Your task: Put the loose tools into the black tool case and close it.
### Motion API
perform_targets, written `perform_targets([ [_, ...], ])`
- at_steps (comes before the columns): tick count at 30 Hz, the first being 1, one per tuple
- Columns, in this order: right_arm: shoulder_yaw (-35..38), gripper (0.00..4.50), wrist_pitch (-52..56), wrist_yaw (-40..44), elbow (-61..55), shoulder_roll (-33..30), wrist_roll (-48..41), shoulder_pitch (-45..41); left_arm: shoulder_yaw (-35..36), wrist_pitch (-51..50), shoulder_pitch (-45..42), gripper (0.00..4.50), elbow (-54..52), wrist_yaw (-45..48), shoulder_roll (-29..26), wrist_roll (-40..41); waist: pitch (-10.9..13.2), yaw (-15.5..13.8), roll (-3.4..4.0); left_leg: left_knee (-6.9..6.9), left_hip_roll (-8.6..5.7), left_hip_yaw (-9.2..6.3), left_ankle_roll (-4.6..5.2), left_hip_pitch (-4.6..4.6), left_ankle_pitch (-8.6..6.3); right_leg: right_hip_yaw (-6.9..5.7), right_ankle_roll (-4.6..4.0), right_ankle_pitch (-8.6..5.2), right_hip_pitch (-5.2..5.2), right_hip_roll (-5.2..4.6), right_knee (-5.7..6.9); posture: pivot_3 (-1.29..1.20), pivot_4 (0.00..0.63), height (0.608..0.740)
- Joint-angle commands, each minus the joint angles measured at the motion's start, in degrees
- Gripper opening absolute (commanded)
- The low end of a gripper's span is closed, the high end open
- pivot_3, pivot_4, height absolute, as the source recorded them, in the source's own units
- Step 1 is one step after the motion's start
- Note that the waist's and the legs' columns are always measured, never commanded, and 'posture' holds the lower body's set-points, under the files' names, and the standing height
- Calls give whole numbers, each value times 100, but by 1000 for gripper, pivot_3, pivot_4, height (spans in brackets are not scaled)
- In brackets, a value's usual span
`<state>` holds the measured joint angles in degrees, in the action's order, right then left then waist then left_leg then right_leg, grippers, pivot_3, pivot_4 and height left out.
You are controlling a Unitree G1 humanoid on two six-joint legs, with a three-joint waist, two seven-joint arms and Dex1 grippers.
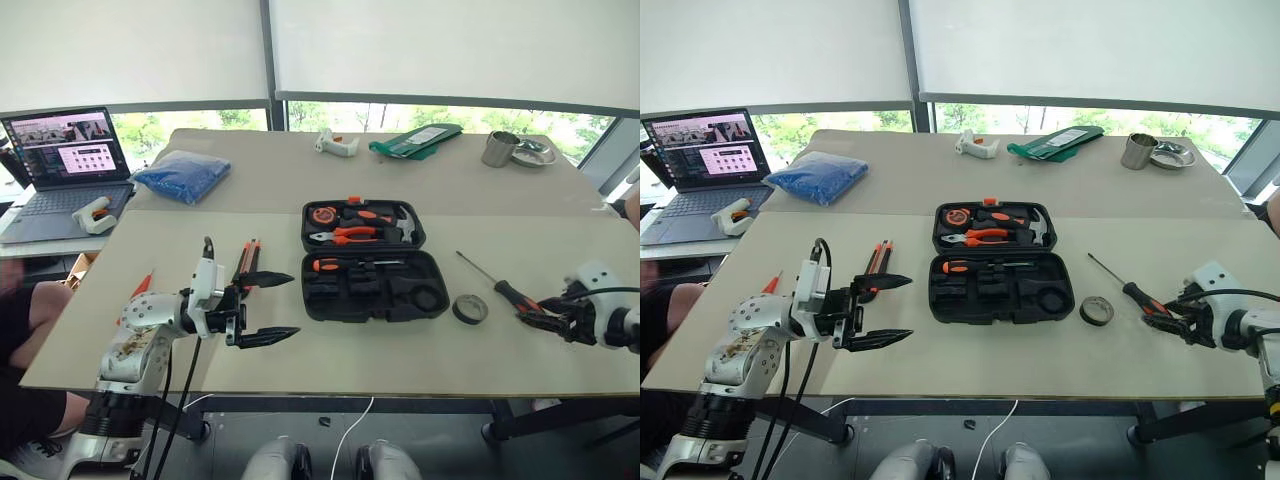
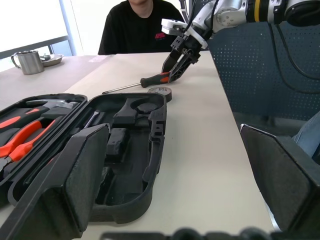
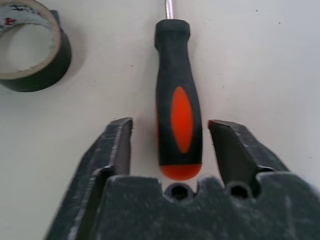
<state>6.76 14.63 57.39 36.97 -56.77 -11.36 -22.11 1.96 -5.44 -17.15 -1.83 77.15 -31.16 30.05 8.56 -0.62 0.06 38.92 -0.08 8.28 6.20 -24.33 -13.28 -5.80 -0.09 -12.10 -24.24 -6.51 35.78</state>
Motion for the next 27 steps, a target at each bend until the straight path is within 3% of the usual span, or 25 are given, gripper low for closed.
perform_targets([
  [1, 44, 1284, -618, 201, 307, 24, 92, -222, 19, -52, 1, 4500, -237, -13, -39, 153, 0, 9, 0, 0, 0, 0, -2, 0, 1, 0, 1, 0, 0, 0, 1, 0, 150, 740],
  [2, 49, 1021, -721, 250, 374, 37, 107, -239, 13, -52, 13, 4500, -252, -20, -37, 155, 0, 11, 0, 0, 1, 0, -4, 1, 2, 0, 1, 1, 0, 0, 3, 0, 150, 740],
  [7, 769, 1021, -1773, 197, -163, -54, -224, 148, 145, -110, -26, 4500, -289, -334, 69, 226, 1, -4, 1, -2, 1, -1, -7, 2, 4, 0, 1, 1, -1, 0, 8, 0, 150, 740],
  [13, 1048, 1021, -2226, 723, -2303, -379, -540, 596, 332, -90, 149, 4500, -290, -824, 122, 200, 9, 37, 16, -5, 2, 0, -11, 4, 6, 5, 6, 0, -2, 0, 9, 0, 150, 740],
  [18, -228, 1021, -2406, 1034, -2607, -13, 99, -753, 365, -10, 290, 4500, -219, -1090, 154, 110, 18, 145, 7, -8, 12, -1, -26, 17, 15, 2, 41, -19, -2, 2, 16, 0, 150, 740],
  [22, -1265, 1021, -2752, 1307, -1915, 470, 907, -1613, 291, 41, 317, 4500, -236, -1187, 222, 59, 21, 105, 0, -6, 16, -2, -26, 23, 14, -4, 16, -27, -11, 1, 15, 0, 150, 740],
  [27, -1931, 1021, -3074, 1090, -846, 909, 1673, -2263, 261, 82, 367, 4500, -304, -1241, 237, 18, 22, 1, 0, -6, 0, 2, -19, -8, 11, -9, -18, 16, -24, -14, 11, 0, 150, 740],
])
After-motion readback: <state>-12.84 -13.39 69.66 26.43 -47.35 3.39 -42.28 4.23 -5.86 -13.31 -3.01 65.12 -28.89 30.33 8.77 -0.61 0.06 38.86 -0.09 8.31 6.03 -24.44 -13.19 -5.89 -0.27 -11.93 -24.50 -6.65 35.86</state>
